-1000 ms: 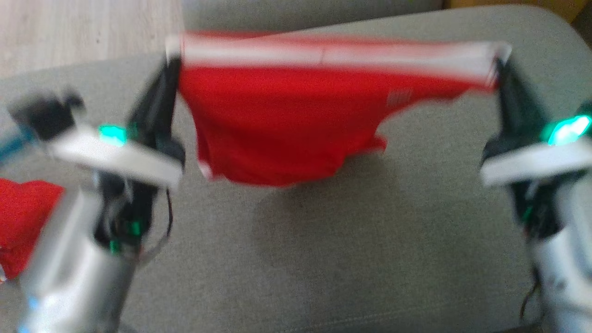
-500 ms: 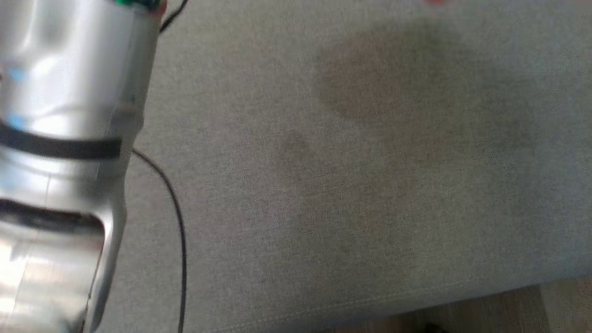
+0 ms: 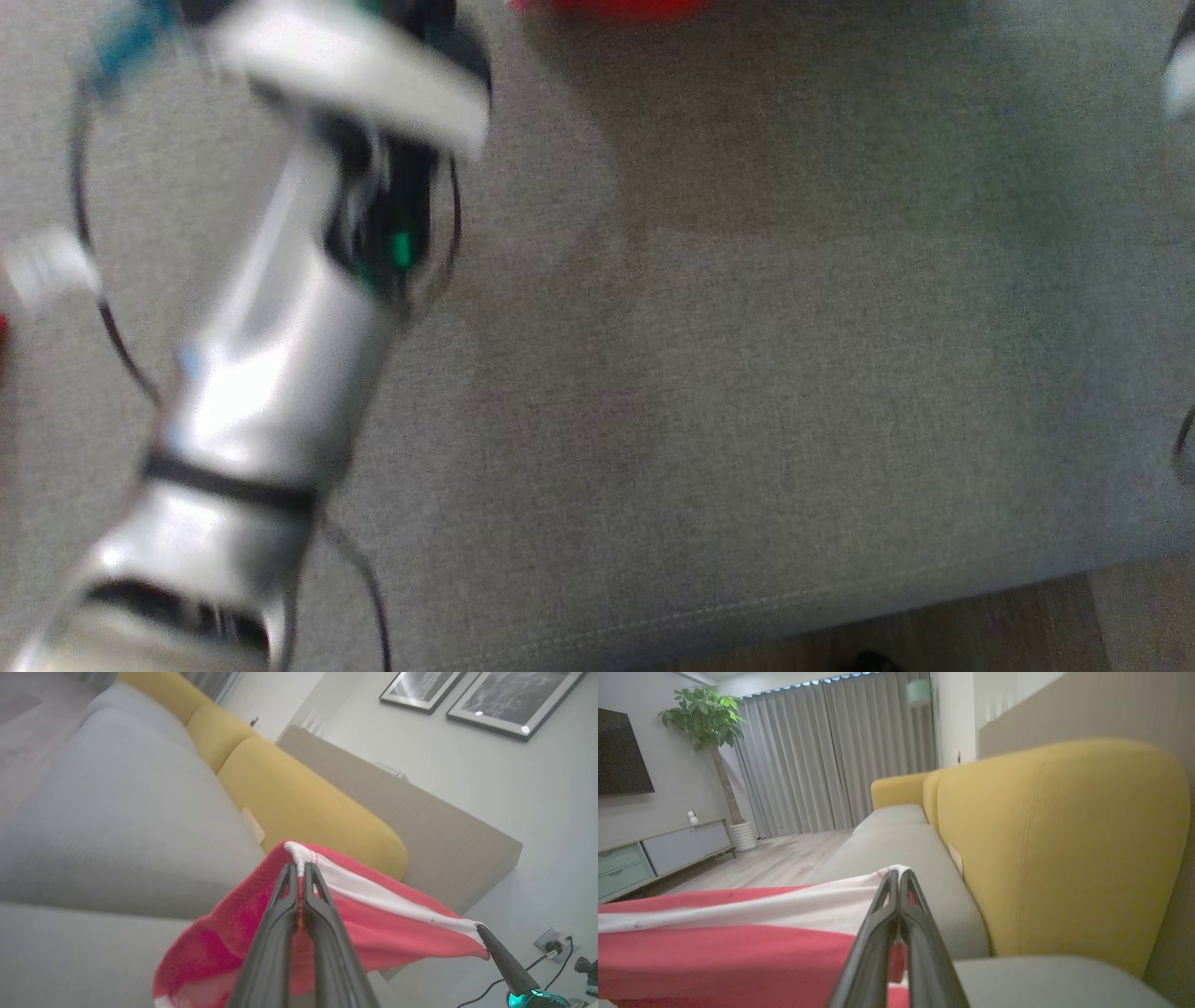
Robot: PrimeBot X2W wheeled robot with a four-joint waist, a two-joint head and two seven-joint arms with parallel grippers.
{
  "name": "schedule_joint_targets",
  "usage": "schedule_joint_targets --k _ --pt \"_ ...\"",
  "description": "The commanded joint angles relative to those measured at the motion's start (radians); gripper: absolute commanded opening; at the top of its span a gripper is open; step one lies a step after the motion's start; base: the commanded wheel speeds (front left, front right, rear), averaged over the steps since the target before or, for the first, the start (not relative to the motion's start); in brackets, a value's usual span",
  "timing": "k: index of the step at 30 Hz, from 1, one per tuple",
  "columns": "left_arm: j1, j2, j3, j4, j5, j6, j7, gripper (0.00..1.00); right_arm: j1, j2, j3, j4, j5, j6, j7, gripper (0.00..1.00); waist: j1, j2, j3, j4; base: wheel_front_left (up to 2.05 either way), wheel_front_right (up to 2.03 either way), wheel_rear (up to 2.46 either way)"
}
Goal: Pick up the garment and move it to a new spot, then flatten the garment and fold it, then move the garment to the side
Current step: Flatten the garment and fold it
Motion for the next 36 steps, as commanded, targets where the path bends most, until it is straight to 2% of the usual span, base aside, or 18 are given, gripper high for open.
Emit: schedule_joint_targets --k 1,2,3,5,12,20,23,27,31,36 --pt "0.077 0.032 0.036 -0.076 0.019 -0.006 -0.005 0.0 0.109 0.001 -0.023 -0.069 0.029 -0.001 0.016 0.0 -0.0001 0.0 -0.028 0.015 0.0 0.0 0.0" --pt "0.14 0.032 0.043 -0.103 0.033 -0.006 -0.005 0.0 0.174 0.007 -0.037 -0.093 0.038 -0.001 0.021 0.0 -0.0001 0.0 -0.04 0.018 0.0 0.0 0.0" --pt "0.14 0.032 0.043 -0.103 0.033 -0.006 -0.005 0.0 0.174 0.007 -0.037 -0.093 0.038 -0.001 0.021 0.0 -0.0001 0.0 -0.04 0.018 0.0 0.0 0.0" --pt "0.265 0.029 0.062 -0.16 0.07 -0.006 -0.005 0.0 0.303 0.024 -0.069 -0.143 0.052 -0.001 0.038 0.0 -0.0001 0.0 -0.066 0.024 0.0 0.0 0.0" --pt "0.643 0.003 0.131 -0.345 0.202 -0.006 -0.006 0.0 0.685 0.111 -0.173 -0.33 0.05 -0.001 0.146 0.0 -0.0001 0.0 -0.164 0.033 0.0 0.0 0.0" --pt "0.916 -0.016 0.19 -0.481 0.29 -0.006 -0.006 0.0 0.933 0.195 -0.245 -0.549 -0.009 -0.001 0.312 0.0 -0.0001 0.0 -0.255 0.04 0.0 0.0 0.0" --pt "0.954 -0.018 0.19 -0.503 0.29 -0.002 -0.006 0.0 0.952 0.208 -0.258 -0.608 -0.023 -0.001 0.374 0.0 -0.0001 0.0 -0.267 0.049 0.0 0.0 0.0" --pt "0.922 -0.019 0.159 -0.491 0.262 0.027 -0.006 0.0 0.9 0.212 -0.265 -0.607 -0.04 -0.001 0.455 0.0 -0.0001 0.0 -0.264 0.069 0.0 0.0 0.0" --pt "0.824 -0.019 0.121 -0.447 0.218 0.056 -0.006 0.0 0.795 0.2 -0.264 -0.538 -0.037 -0.001 0.538 0.0 -0.0001 0.0 -0.238 0.098 0.0 0.0 0.0" --pt "0.655 -0.019 0.074 -0.354 0.15 0.086 -0.006 0.0 0.635 0.147 -0.265 -0.42 -0.04 -0.001 0.623 0.0 -0.0001 0.0 -0.183 0.131 0.0 0.0 0.0"
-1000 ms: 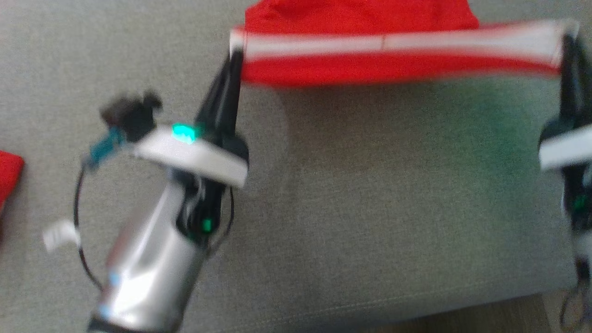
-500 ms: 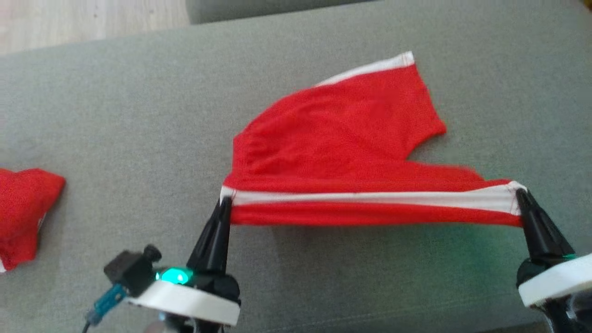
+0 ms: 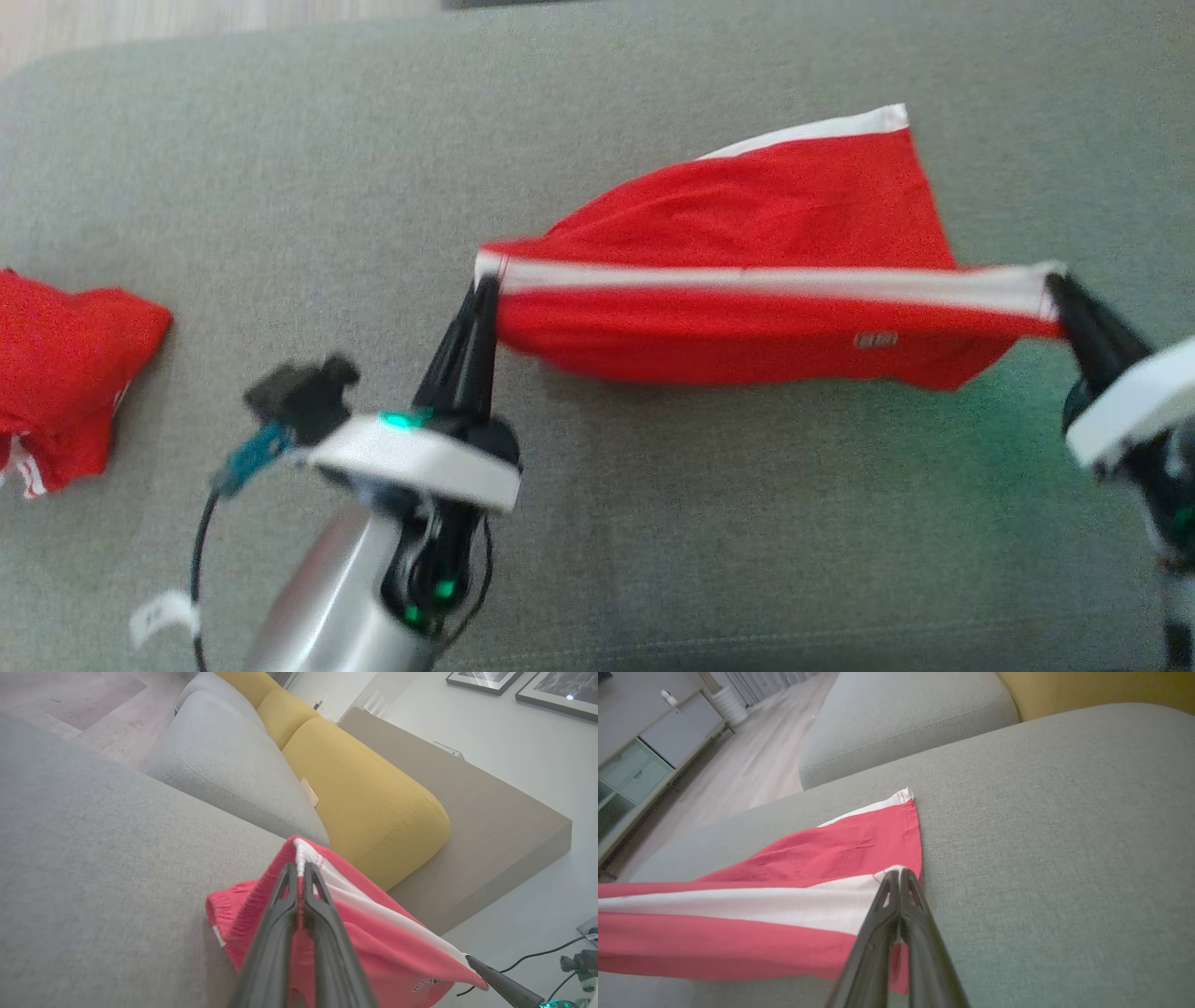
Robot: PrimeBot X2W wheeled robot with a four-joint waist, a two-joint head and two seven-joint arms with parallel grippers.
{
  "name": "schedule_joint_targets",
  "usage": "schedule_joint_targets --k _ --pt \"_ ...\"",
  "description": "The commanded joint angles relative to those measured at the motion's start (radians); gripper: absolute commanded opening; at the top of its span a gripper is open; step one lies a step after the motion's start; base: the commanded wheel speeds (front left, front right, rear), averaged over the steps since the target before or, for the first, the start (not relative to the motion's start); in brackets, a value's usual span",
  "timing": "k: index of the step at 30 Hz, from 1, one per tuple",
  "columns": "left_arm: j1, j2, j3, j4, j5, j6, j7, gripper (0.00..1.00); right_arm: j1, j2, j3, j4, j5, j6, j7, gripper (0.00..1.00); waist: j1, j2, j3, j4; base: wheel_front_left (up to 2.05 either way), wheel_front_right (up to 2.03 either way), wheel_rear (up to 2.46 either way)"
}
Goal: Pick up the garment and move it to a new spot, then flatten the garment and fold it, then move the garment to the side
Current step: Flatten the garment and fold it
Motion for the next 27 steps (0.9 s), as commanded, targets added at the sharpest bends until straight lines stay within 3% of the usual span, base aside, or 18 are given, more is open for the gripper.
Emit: schedule_joint_targets --k 1,8,17,18,19,20,21,22,23,25,27 --pt "-0.094 0.002 0.016 0.007 -0.019 0.011 -0.006 0.0 -0.088 -0.052 0.009 0.004 -0.003 -0.001 0.018 0.0 0.0 -0.0001 0.042 0.025 0.0 0.0 0.0" --pt "-0.297 0.002 -0.038 0.15 -0.106 0.056 -0.006 0.0 -0.315 -0.12 0.072 0.155 0.008 -0.001 0.072 0.0 0.0 -0.0001 0.12 0.047 0.0 0.0 0.0" --pt "-0.469 0.002 -0.096 0.277 -0.177 0.069 -0.006 0.0 -0.522 -0.16 0.164 0.351 0.007 -0.001 0.089 0.0 0.0 -0.0001 0.19 0.065 0.0 0.0 0.0" --pt "-0.485 0.002 -0.102 0.288 -0.182 0.068 -0.006 0.0 -0.541 -0.162 0.174 0.371 0.007 -0.001 0.082 0.06 0.0 -0.0001 0.195 0.066 0.0 0.0 0.0" --pt "-0.498 0.002 -0.106 0.299 -0.186 0.067 -0.006 0.0 -0.559 -0.162 0.183 0.39 0.007 -0.001 0.074 0.2 0.0 -0.0001 0.2 0.067 0.0 0.0 0.0" --pt "-0.508 0.002 -0.113 0.31 -0.19 0.066 -0.006 0.0 -0.573 -0.16 0.193 0.407 0.009 -0.001 0.067 0.48 0.0 -0.0001 0.203 0.067 0.0 0.0 0.0" --pt "-0.517 0.002 -0.118 0.319 -0.194 0.065 -0.006 0.11 -0.587 -0.159 0.203 0.42 0.012 -0.001 0.056 1.0 0.0 -0.0001 0.205 0.067 0.0 0.0 0.0" --pt "-0.523 0.002 -0.125 0.327 -0.197 0.063 -0.006 0.22 -0.6 -0.158 0.212 0.431 0.013 -0.001 0.04 1.0 0.0 -0.0001 0.207 0.066 0.0 0.0 0.0" --pt "-0.529 0.002 -0.133 0.337 -0.198 0.061 -0.006 0.43 -0.61 -0.157 0.219 0.441 0.015 -0.001 0.021 1.0 0.0 -0.0001 0.207 0.065 0.0 0.0 0.0" --pt "-0.535 0.002 -0.142 0.348 -0.199 0.058 -0.006 1.0 -0.624 -0.153 0.227 0.452 0.022 -0.001 -0.028 1.0 0.0 -0.0001 0.204 0.063 0.0 0.0 0.0" --pt "-0.536 0.002 -0.138 0.347 -0.185 0.057 -0.006 1.0 -0.628 -0.152 0.239 0.448 0.038 -0.001 -0.093 1.0 0.0 -0.0001 0.197 0.061 0.0 0.0 0.0"
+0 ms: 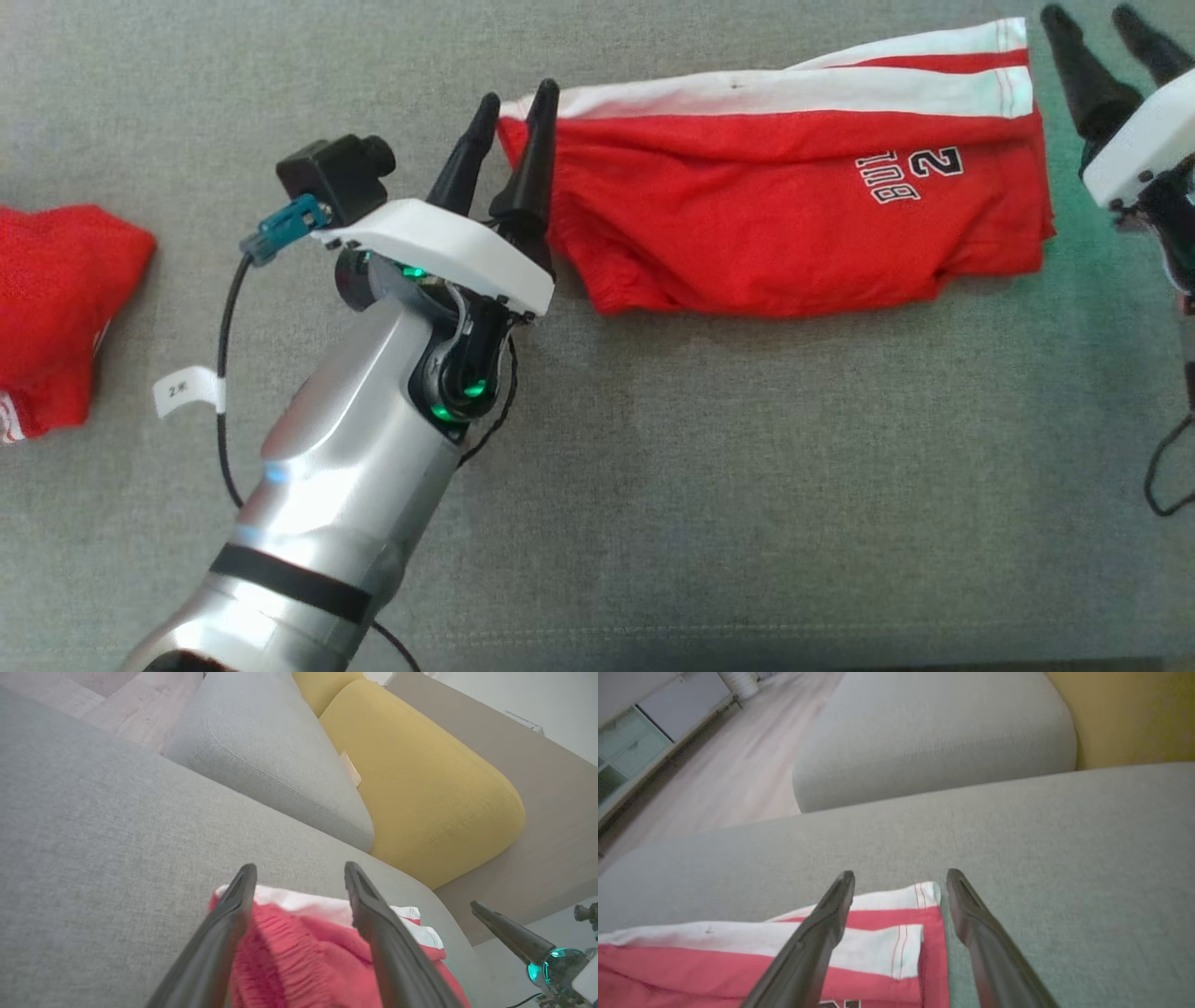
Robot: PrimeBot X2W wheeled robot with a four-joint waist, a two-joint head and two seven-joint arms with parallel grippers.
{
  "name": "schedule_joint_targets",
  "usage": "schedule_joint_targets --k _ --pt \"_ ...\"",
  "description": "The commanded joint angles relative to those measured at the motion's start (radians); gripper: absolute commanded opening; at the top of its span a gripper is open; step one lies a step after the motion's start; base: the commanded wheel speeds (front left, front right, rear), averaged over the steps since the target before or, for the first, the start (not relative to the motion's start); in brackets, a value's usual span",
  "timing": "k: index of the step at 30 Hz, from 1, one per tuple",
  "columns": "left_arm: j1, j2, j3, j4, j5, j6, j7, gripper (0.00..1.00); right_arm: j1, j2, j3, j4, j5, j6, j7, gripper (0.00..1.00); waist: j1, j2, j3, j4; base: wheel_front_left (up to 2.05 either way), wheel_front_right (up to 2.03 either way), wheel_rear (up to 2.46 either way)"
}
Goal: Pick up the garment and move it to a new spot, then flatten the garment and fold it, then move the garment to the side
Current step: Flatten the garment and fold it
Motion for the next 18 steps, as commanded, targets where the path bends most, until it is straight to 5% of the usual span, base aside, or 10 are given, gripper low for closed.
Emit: schedule_joint_targets --k 1,10,18 --pt "-0.03 0.016 0.037 -0.034 0.019 -0.004 -0.006 1.0 -0.016 -0.01 0.01 -0.034 0.01 -0.001 -0.032 1.0 0.0 0.0 -0.009 -0.002 0.0 0.0 0.0" --pt "0.169 0.019 0.177 -0.189 0.38 0.039 -0.006 1.0 0.181 0.005 0.056 -0.091 0.052 -0.001 -0.258 1.0 0.0 0.0 -0.102 -0.019 0.0 0.0 0.0" --pt "0.493 0.018 0.276 -0.427 0.654 0.089 -0.006 1.0 0.345 0.081 0.02 -0.061 0.012 -0.001 -0.315 1.0 0.0 0.0 -0.191 0.0 0.0 0.0 0.0"
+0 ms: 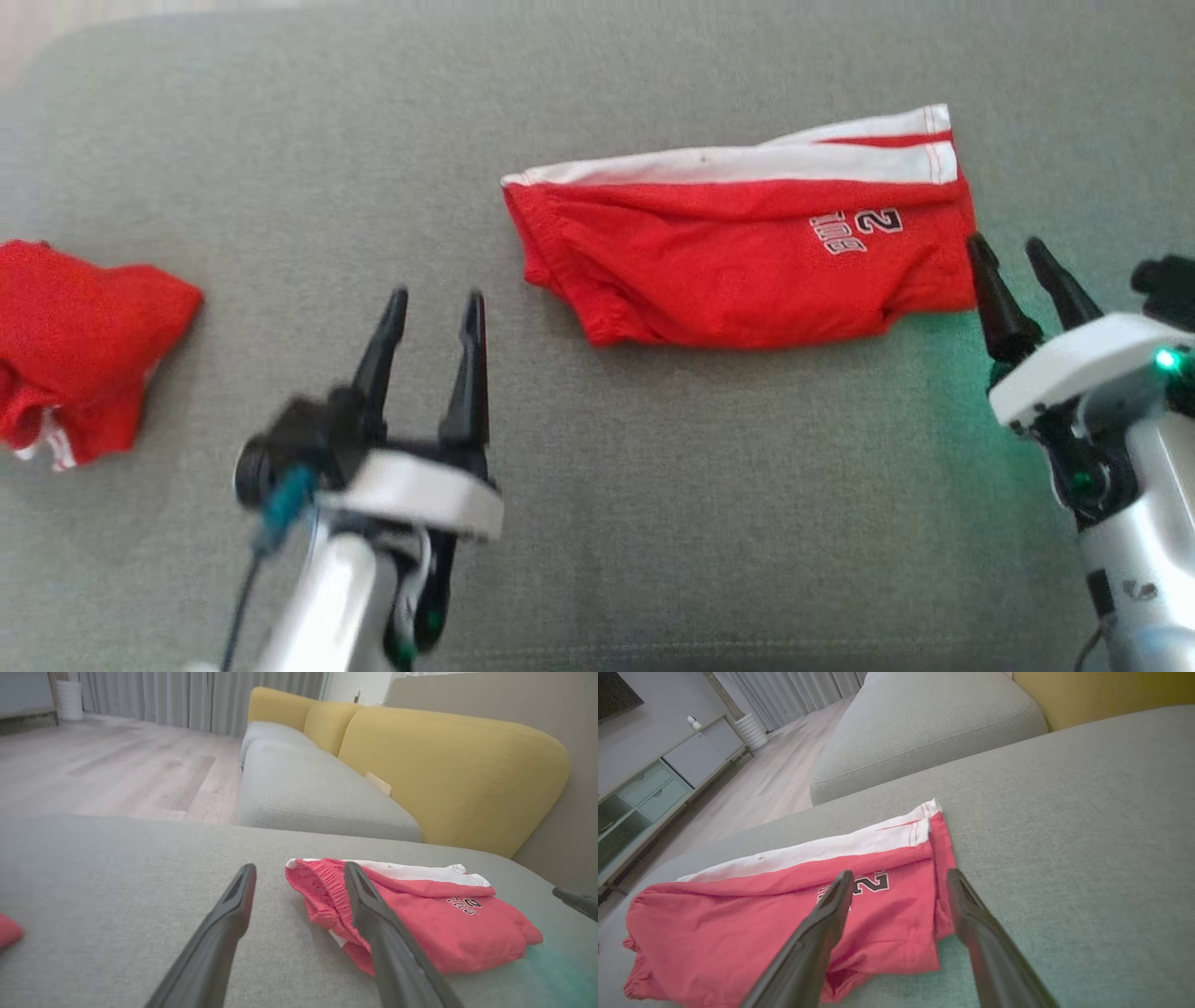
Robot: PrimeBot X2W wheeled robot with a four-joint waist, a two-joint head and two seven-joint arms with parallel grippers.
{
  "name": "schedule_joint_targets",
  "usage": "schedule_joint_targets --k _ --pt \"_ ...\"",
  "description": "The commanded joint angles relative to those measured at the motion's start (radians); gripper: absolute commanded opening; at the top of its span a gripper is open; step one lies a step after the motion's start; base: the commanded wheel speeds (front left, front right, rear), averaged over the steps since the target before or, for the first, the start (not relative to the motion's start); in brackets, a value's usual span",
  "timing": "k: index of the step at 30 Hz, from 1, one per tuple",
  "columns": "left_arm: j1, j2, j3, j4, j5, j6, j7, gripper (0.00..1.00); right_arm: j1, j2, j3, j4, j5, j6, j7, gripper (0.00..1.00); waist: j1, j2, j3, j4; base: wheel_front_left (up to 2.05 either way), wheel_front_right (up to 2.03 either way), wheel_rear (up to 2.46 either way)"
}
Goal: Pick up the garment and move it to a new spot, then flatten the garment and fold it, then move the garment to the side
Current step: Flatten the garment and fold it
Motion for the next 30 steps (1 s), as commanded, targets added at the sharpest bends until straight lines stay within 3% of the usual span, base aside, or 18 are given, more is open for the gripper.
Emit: schedule_joint_targets --k 1,9,16,26,27,29,30 --pt "0.029 0.011 0.036 -0.082 0.068 0.017 -0.006 1.0 -0.005 0.002 -0.019 -0.007 -0.033 -0.001 -0.021 1.0 0.0 0.0 -0.035 0.025 0.0 0.0 0.0" --pt "0.191 0.01 0.01 -0.215 0.143 0.078 -0.006 1.0 -0.103 0.026 -0.2 0.187 -0.21 -0.001 -0.027 1.0 0.0 0.0 -0.041 0.137 0.0 0.0 0.0" --pt "0.211 0.01 -0.052 -0.232 0.147 0.09 -0.006 1.0 -0.221 -0.015 -0.321 0.404 -0.344 -0.001 -0.007 1.0 0.0 0.0 -0.022 0.235 0.0 0.0 0.0" --pt "0.223 0.01 -0.07 -0.227 0.156 0.094 -0.006 1.0 -0.301 -0.008 -0.392 0.645 -0.434 -0.001 0.05 1.0 0.0 0.0 -0.025 0.273 0.0 0.0 0.0" --pt "0.222 0.01 -0.07 -0.227 0.159 0.095 -0.006 1.0 -0.305 -0.011 -0.394 0.657 -0.438 -0.001 0.051 0.93 0.0 0.0 -0.024 0.273 0.0 0.0 0.0" --pt "0.219 0.01 -0.069 -0.226 0.163 0.095 -0.006 1.0 -0.313 -0.014 -0.399 0.677 -0.441 -0.001 0.048 0.25 0.0 0.0 -0.023 0.271 0.0 0.0 0.0" --pt "0.218 0.01 -0.068 -0.225 0.164 0.096 -0.006 1.0 -0.317 -0.013 -0.4 0.684 -0.442 -0.001 0.045 0.0 0.0 0.0 -0.024 0.269 0.0 0.0 0.0"
